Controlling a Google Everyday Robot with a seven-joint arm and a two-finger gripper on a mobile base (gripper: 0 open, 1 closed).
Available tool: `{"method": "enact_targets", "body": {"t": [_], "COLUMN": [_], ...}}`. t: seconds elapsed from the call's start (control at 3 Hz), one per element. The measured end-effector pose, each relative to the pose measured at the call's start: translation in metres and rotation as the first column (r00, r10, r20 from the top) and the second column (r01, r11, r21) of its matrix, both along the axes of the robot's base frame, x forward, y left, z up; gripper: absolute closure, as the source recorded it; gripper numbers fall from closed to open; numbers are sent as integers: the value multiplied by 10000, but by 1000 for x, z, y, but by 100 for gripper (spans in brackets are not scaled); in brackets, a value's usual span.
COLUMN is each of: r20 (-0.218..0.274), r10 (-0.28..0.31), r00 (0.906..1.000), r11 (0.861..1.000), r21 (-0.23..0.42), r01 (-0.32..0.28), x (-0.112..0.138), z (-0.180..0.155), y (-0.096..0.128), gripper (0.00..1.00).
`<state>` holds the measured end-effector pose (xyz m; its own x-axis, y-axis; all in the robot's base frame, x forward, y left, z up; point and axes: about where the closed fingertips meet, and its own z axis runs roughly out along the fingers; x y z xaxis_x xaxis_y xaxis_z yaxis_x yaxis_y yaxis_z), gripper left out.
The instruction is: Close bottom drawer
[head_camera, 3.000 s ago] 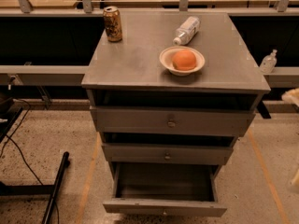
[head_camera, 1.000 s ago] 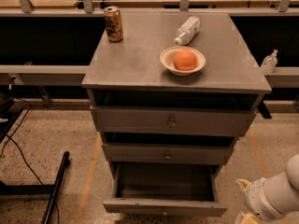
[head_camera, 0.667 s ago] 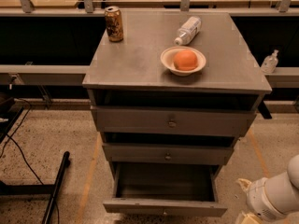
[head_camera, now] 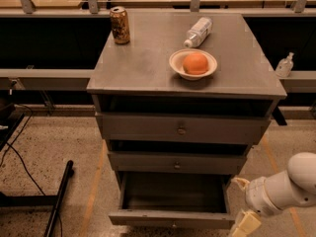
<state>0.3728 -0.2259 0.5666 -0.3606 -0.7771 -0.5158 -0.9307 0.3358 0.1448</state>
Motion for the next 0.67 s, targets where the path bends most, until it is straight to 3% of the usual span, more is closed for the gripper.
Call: {"method": "enact_targets", "body": {"t": [0.33, 0.67], "r20": [180, 35], "r10": [-86, -197], "r00": [9998, 9998], "r11": [9973, 9956], "r21": [726, 912], "r01": [73, 193], "x": [42, 65], "z": [-47, -105], "y": [13, 12], "gripper": [0, 0]}}
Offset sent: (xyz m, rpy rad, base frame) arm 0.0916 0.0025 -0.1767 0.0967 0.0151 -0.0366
